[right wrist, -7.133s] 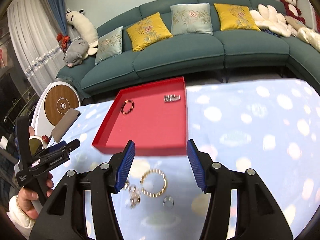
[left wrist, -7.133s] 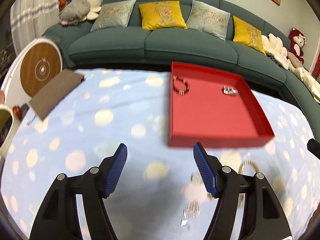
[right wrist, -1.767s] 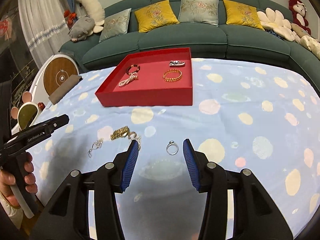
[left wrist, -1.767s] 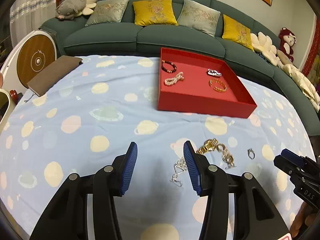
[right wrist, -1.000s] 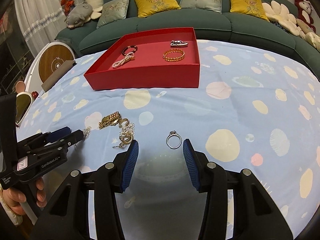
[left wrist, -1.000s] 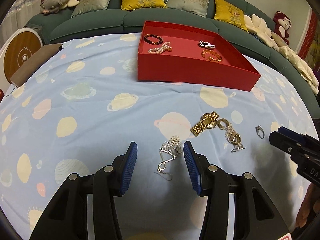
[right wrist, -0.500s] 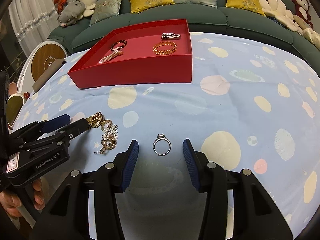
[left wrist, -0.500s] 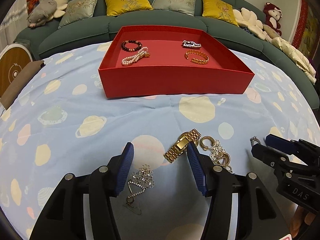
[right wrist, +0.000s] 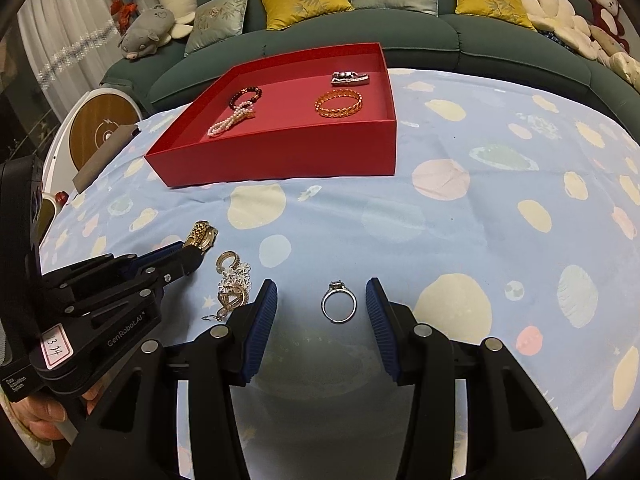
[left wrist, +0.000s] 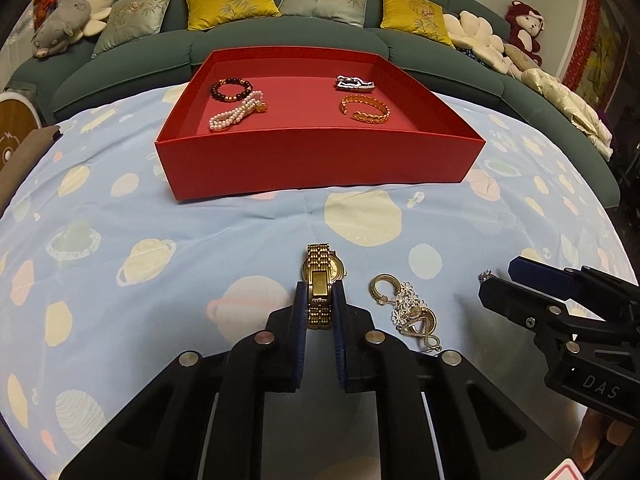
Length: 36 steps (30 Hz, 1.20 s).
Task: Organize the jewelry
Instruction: 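Lower the left tool onto the gold watch and close it, then grasp the silver ring with the right tool while the left tool holds the gold watch, then carry the gold watch and ring into the red box and open both tools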
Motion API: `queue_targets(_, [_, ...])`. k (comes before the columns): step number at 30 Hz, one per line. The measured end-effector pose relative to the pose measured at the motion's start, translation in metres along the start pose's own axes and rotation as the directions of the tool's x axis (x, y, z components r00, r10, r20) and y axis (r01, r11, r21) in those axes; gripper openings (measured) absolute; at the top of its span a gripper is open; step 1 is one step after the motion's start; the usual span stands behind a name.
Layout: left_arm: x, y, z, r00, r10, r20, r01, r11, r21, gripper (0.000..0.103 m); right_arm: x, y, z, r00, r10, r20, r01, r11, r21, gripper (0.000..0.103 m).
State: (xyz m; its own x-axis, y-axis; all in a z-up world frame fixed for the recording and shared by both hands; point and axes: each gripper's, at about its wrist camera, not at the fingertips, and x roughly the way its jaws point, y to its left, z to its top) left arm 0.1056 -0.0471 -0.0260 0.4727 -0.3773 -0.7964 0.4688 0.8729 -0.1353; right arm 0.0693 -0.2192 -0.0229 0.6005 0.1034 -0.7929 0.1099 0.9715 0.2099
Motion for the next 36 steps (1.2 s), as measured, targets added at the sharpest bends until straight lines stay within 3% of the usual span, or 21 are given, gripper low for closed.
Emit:
queue_targets(7, [-0.012, 0.006, 0.001, 0.999, -0.048, 0.012, 0.049, 0.998, -0.035, 0.009, 0.005, -0.004, -0.002, 1.000, -0.012, -0.016, 0.012, 1.000, 0.005, 0.044])
queue_targets(15, [-0.028, 0.013, 0.001, 0.997, -0.073, 0.035, 0.075, 0.996, -0.057, 0.009, 0.011, 0.005, -0.008, 0.999, -0.050, -0.017, 0.049, 0.996, -0.069, 0.033])
queue_targets(19, [-0.034, 0.015, 0.002, 0.996, -0.075, 0.047, 0.078, 0.995, -0.065, 0.009, 0.012, 0.007, -0.007, 0.997, -0.074, -0.007, 0.073, 0.993, -0.092, 0.020])
queue_targets(27, [-0.056, 0.026, 0.011, 0.992, -0.084, 0.093, 0.092, 0.991, -0.094, 0.009, 0.008, 0.005, -0.006, 0.998, -0.063, -0.003, 0.063, 0.995, -0.083, 0.019])
queue_targets(36, [-0.095, 0.054, 0.037, 0.978, -0.057, 0.199, 0.088, 0.985, -0.150, 0.009, -0.029, 0.000, 0.019, 0.995, -0.020, 0.093, 0.025, 0.999, -0.046, 0.019])
